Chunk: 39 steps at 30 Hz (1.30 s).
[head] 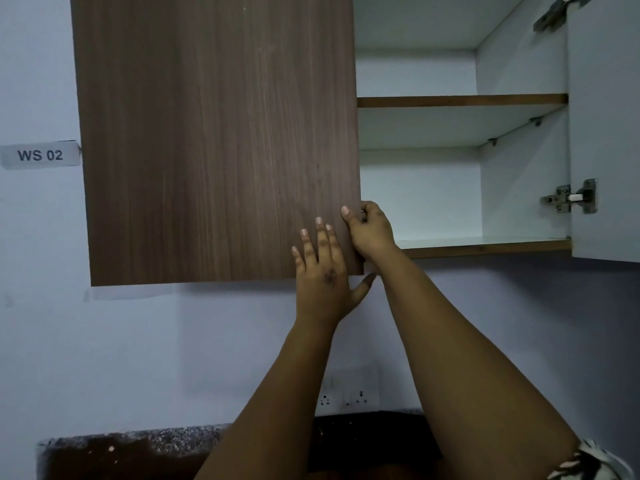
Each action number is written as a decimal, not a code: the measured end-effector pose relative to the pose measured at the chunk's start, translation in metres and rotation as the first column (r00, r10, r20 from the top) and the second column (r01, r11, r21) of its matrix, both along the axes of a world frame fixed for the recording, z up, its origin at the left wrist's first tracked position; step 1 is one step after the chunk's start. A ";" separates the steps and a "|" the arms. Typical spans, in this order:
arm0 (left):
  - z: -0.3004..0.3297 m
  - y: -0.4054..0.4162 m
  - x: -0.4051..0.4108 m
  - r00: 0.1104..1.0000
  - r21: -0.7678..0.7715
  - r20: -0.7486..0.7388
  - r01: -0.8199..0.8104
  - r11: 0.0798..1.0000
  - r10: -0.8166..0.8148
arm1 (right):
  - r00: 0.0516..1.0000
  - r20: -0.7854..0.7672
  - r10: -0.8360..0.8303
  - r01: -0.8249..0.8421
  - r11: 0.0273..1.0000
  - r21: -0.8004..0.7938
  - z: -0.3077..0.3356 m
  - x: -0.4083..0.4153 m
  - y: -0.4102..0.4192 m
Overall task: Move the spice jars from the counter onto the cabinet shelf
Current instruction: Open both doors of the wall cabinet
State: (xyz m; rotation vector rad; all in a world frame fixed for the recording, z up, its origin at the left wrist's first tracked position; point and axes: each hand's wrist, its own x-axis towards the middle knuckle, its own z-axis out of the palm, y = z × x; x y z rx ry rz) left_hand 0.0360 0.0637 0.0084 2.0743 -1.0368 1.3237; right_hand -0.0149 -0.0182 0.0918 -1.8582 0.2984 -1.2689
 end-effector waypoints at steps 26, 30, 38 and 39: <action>-0.015 0.300 -0.197 0.898 -0.599 -0.111 0.282 0.750 -0.426 | 0.966 0.209 -0.154 0.219 0.914 -0.342 -0.023 -0.168 0.339; -0.016 0.347 -0.198 0.873 -0.615 -0.129 0.302 0.728 -0.471 | 0.953 0.256 -0.159 0.254 0.881 -0.399 -0.028 -0.163 0.380; -0.015 0.417 -0.175 0.813 -0.644 -0.175 0.331 0.689 -0.555 | 0.933 0.310 -0.181 0.299 0.870 -0.392 -0.033 -0.144 0.447; -0.016 0.428 -0.169 0.806 -0.641 -0.183 0.336 0.690 -0.563 | 0.931 0.317 -0.180 0.303 0.866 -0.398 -0.034 -0.140 0.457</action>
